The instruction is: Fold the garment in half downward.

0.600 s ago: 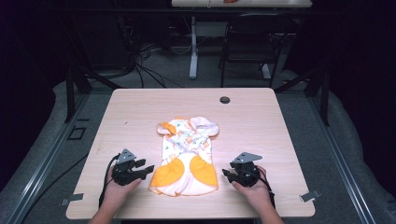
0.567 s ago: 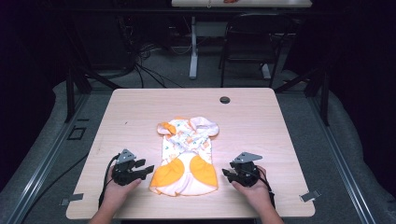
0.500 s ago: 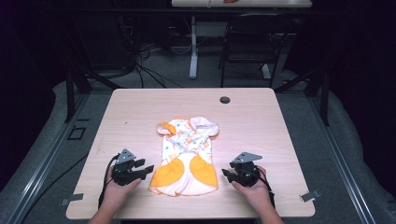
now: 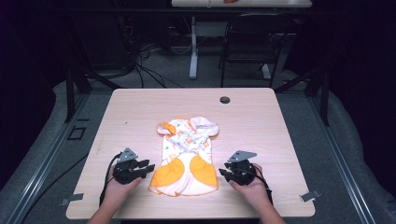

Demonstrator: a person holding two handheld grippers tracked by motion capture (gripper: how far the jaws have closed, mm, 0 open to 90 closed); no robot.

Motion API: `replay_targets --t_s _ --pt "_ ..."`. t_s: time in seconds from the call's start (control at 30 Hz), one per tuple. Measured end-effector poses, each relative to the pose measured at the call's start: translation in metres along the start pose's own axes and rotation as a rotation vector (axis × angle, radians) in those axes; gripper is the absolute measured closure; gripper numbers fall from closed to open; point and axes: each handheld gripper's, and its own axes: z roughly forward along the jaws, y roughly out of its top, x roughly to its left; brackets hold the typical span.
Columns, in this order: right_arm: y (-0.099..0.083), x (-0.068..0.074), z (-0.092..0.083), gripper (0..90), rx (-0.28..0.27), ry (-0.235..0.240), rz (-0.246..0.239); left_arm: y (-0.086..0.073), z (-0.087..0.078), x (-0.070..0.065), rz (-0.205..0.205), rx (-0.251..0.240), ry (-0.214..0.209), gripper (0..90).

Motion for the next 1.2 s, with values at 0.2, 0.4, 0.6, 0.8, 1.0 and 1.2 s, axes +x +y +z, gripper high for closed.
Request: replay_targets --t_s 0.2,0.4,0.6,0.8,1.0,1.2 --pt "0.022 -0.009 0.012 72.9 0.038 0.005 -0.014 0.02 0.014 0.005 0.013 0.033 -0.012 74.3" --pt "0.046 -0.021 0.03 83.8 0.055 0.022 0.01 0.044 0.035 0.011 0.032 0.06 -0.007 84.4" --pt "0.069 -0.023 0.052 89.3 0.067 0.017 0.005 0.059 0.062 0.009 0.042 0.079 0.012 89.6" --pt "0.073 -0.02 0.073 88.6 0.091 0.013 0.004 0.058 0.08 0.006 0.057 0.111 0.015 89.8" --pt "0.07 -0.019 0.075 89.8 0.12 0.026 -0.03 0.057 0.078 0.003 0.095 0.123 0.014 89.8" --pt "0.062 -0.011 0.067 89.9 0.127 0.047 -0.056 0.048 0.069 -0.004 0.112 0.13 -0.015 89.8"
